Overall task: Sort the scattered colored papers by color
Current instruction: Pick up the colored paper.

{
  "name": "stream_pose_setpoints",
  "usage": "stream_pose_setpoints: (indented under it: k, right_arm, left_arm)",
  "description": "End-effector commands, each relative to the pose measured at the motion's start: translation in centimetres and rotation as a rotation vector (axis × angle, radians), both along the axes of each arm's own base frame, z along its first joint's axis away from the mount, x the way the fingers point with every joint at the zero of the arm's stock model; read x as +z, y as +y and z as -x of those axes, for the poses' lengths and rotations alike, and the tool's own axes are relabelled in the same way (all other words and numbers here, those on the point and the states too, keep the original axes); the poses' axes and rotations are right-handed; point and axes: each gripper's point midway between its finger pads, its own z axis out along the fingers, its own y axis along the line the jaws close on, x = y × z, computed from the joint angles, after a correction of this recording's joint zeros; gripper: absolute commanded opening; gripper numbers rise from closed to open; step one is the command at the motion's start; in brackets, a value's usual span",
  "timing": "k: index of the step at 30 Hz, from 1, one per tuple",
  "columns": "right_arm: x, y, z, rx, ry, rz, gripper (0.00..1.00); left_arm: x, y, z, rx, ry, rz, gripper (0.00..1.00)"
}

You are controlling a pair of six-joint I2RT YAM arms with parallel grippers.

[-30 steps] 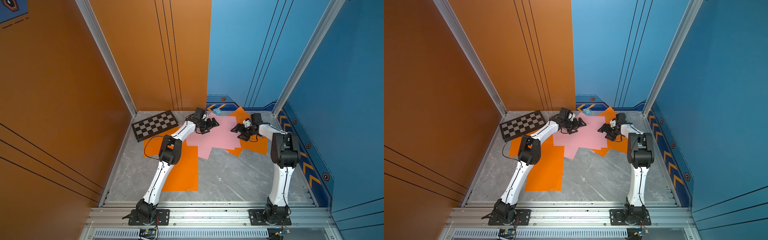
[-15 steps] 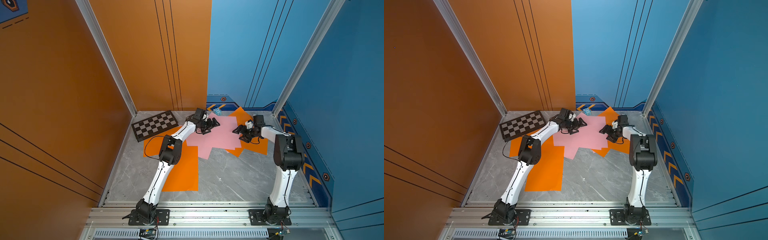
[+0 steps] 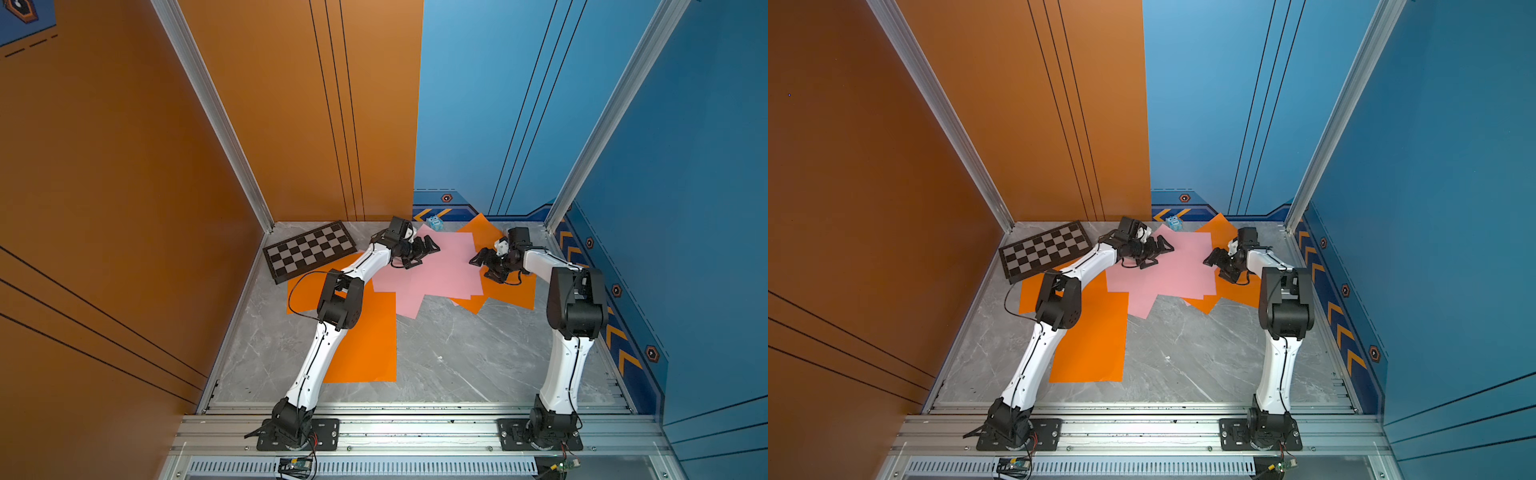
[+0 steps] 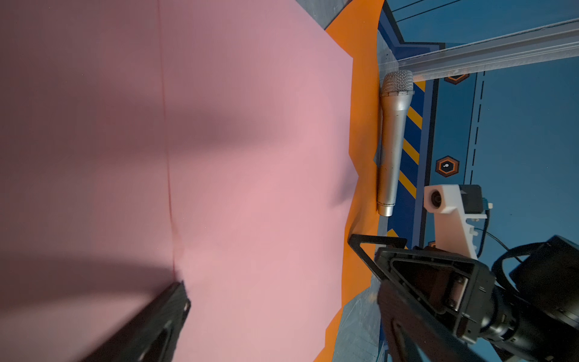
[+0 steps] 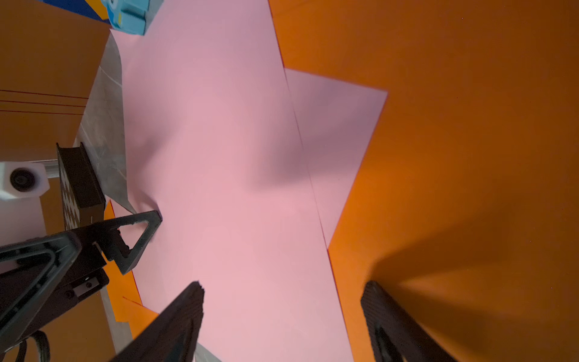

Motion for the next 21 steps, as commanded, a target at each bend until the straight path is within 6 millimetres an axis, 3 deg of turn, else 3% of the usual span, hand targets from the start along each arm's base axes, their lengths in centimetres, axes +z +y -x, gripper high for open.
stream_pose_setpoints:
  k: [1,8,12,16,21]
  right_arm:
    - [-2.8,0.0,0.7,0.02,0.072,0.035,0.82]
    - [-5.8,2.5,0.9,0.079,0.117,-0.011,0.83]
    - [-6.0,3.9,0.5,0.103,0.111,-0.06,0.83]
    - [-5.1,4.7,0.3,0.121,0.099,-0.119,0.83]
    - [-1.8,6.9,-0.1,0.148,0.027,-0.289,0.83]
  left_arm:
    - [-5.8,1.3,2.1,0.019,0.152,-0.087,0.98]
    - [-6.6,1.0,2.4,0.015,0.181,-0.075,0.98]
    - [-6.7,0.5,2.5,0.007,0.192,-0.06,0.98]
    - [-6.5,0.2,2.5,0.001,0.19,-0.051,0.98]
    - [-6.7,-0.2,2.6,-0.006,0.203,-0.035,0.98]
